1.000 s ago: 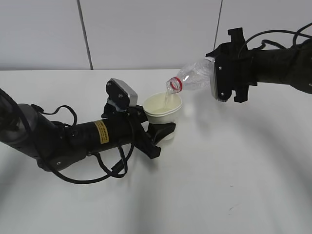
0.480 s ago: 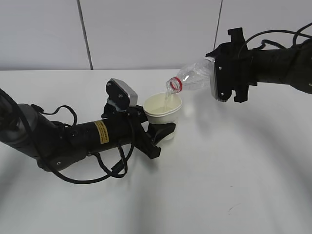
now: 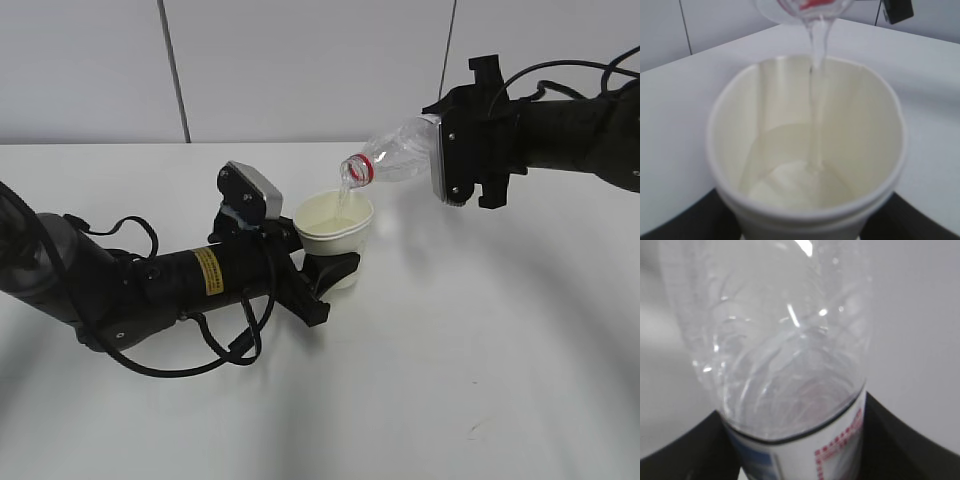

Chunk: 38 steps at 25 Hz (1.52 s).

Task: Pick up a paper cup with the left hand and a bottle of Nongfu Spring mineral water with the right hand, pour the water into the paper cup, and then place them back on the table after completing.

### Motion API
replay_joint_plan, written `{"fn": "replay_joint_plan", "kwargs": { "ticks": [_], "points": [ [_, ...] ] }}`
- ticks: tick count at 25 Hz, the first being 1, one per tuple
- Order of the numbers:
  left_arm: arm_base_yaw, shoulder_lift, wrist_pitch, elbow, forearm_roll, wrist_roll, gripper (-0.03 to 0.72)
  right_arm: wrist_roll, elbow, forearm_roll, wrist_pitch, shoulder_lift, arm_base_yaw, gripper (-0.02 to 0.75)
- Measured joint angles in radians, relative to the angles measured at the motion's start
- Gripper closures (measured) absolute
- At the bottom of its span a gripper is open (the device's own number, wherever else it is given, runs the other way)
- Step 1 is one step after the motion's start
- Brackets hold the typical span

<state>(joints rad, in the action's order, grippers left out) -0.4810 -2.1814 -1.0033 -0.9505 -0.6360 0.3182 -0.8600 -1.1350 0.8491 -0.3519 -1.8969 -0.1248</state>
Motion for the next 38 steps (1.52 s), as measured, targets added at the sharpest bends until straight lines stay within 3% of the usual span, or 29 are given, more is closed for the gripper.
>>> {"fn": "replay_joint_plan", "kwargs": {
  "ticks": [21, 38],
  "points": [
    [0.0, -0.001, 0.002, 0.0, 0.0, 0.0, 0.293, 0.02, 0.0, -0.03, 0.0, 0.0, 0.0, 0.299],
    [0.0, -0.001, 0.002, 0.0, 0.0, 0.0, 0.293, 0.248, 0.0, -0.031, 0.0, 0.0, 0.0, 0.299]
  ]
}}
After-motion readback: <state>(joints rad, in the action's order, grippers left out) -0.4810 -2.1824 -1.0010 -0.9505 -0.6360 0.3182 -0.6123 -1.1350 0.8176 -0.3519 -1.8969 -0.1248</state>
